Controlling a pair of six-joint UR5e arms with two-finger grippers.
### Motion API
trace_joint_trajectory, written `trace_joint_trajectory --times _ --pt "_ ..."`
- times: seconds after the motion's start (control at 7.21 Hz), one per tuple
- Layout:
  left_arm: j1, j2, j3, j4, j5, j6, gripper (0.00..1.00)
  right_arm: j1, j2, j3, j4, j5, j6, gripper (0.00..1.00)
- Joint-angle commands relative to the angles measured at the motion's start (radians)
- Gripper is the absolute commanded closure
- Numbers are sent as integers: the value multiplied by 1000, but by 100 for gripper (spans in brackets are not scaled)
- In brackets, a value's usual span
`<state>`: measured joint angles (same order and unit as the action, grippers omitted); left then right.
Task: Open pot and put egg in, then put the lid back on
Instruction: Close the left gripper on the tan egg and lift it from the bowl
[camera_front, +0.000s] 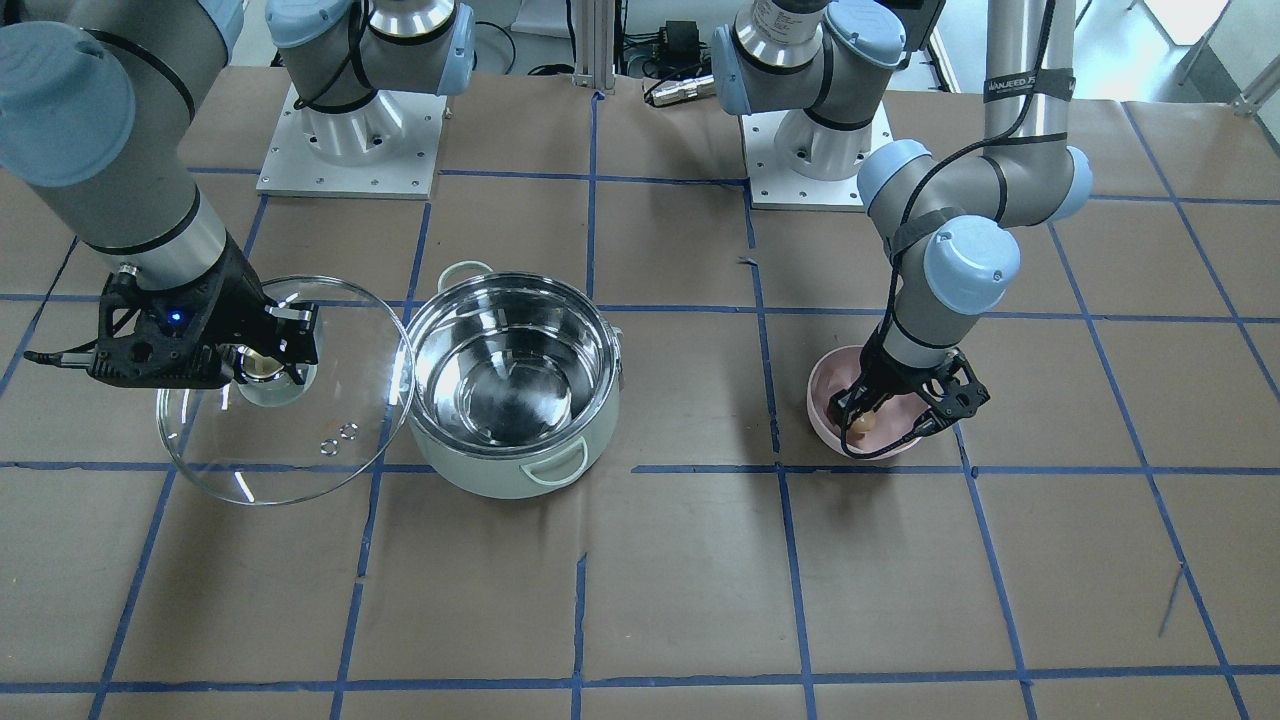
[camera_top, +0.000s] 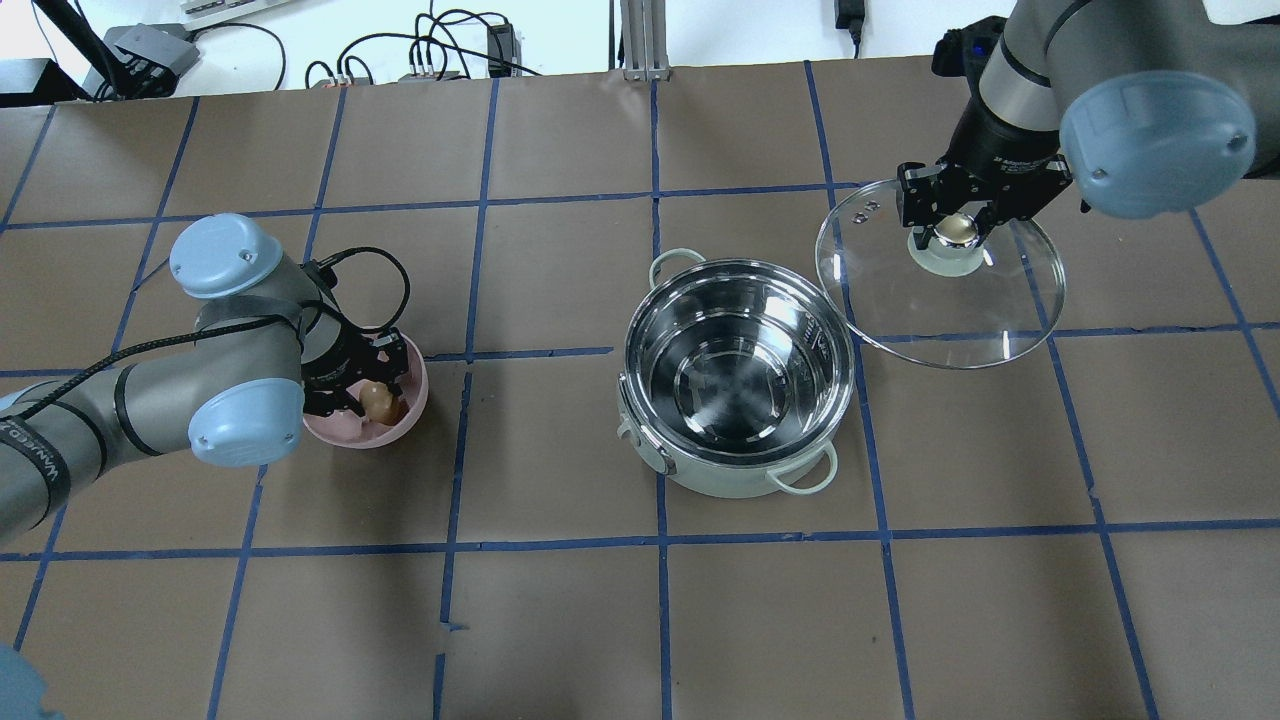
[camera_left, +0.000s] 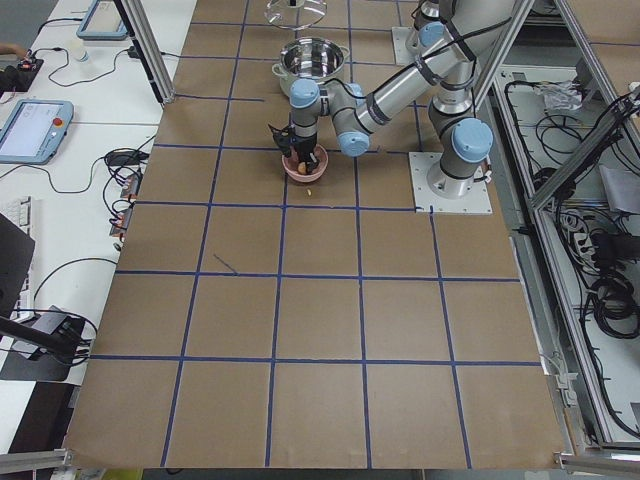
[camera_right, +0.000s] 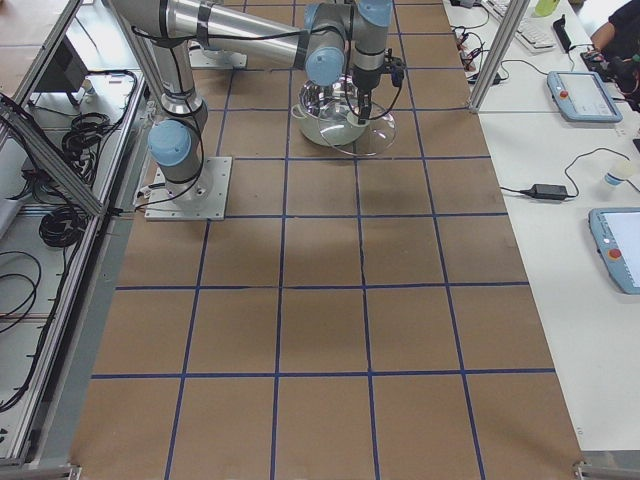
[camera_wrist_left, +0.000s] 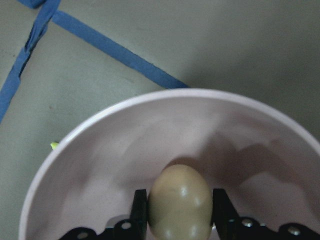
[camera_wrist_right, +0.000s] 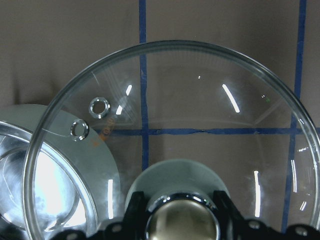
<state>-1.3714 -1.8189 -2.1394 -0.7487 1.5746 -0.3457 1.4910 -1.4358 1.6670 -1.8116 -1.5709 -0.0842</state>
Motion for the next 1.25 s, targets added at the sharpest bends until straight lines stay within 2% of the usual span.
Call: trace_joint_trajectory --times 0.0,0.42,0.55,0.69,1.11 --pt "0 7 15 0 5 10 86 0 0 0 0 0 -2 84" --pt "-21 32 58 -35 7 2 87 0 0 2 0 0 -2 84" --pt "-50 56 109 -126 5 -19 87 0 0 2 2 0 -2 84" --pt "-92 70 160 -179 2 -94 87 0 0 2 2 0 -2 84" --pt "-216 108 294 -343 -2 -154 87 0 0 2 3 0 -2 83"
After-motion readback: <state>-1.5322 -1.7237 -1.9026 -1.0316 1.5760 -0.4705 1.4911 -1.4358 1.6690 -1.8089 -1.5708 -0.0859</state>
